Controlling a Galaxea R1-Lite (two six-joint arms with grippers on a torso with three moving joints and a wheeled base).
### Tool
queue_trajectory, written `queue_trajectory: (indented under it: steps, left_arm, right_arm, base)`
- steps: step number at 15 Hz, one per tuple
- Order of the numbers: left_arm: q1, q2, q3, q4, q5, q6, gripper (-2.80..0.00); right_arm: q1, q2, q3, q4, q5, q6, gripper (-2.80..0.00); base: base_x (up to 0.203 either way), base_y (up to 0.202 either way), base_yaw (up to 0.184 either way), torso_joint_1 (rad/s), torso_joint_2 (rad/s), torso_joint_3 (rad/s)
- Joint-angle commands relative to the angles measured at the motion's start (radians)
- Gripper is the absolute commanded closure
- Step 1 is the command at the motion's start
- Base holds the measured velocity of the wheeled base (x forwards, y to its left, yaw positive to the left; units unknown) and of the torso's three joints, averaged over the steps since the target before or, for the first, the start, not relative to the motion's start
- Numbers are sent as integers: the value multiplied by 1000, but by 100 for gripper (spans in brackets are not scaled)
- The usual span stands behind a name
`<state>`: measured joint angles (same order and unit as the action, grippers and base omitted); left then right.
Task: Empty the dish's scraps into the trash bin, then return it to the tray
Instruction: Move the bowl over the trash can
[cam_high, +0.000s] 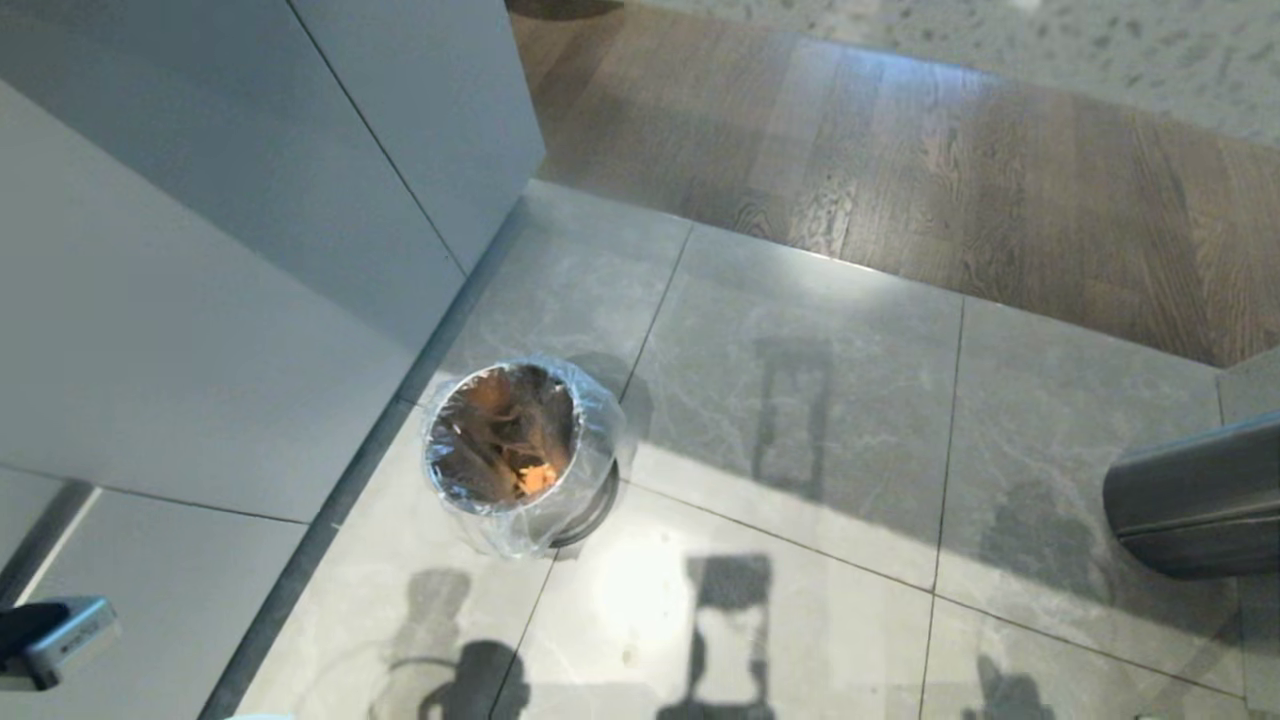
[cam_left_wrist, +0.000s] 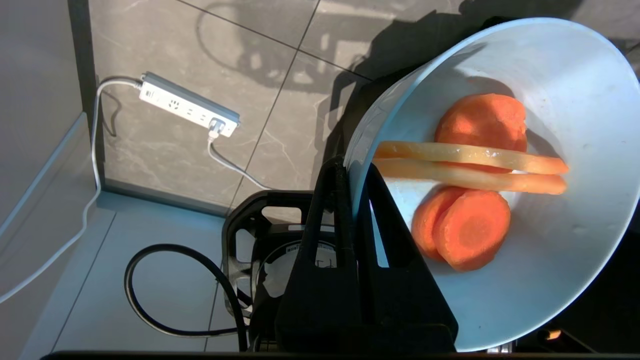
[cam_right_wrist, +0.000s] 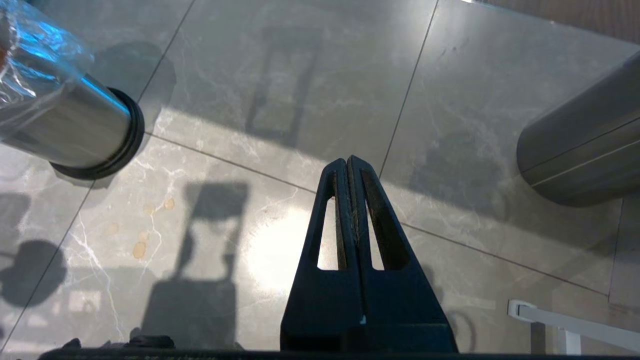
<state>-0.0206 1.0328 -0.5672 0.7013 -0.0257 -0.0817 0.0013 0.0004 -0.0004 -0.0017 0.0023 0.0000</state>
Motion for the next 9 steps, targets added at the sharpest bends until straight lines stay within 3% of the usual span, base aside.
queue_trajectory:
  steps: [1,6,9]
  left_arm:
    - [0,0,0,4,0,-1,0]
    - [-1,3,4,1,-3,-1,0]
    - [-1,12,-17,-20,-3,2,0]
  right_arm:
    - [0,0,-1,0,1,0,0]
    - [0,0,0,0,1,0,0]
    - [0,0,0,0,1,0,0]
  base:
    - [0,0,0,7,-2,-198]
    - [0,0,0,5,-1,-192]
    - [0,0,0,3,5,-66]
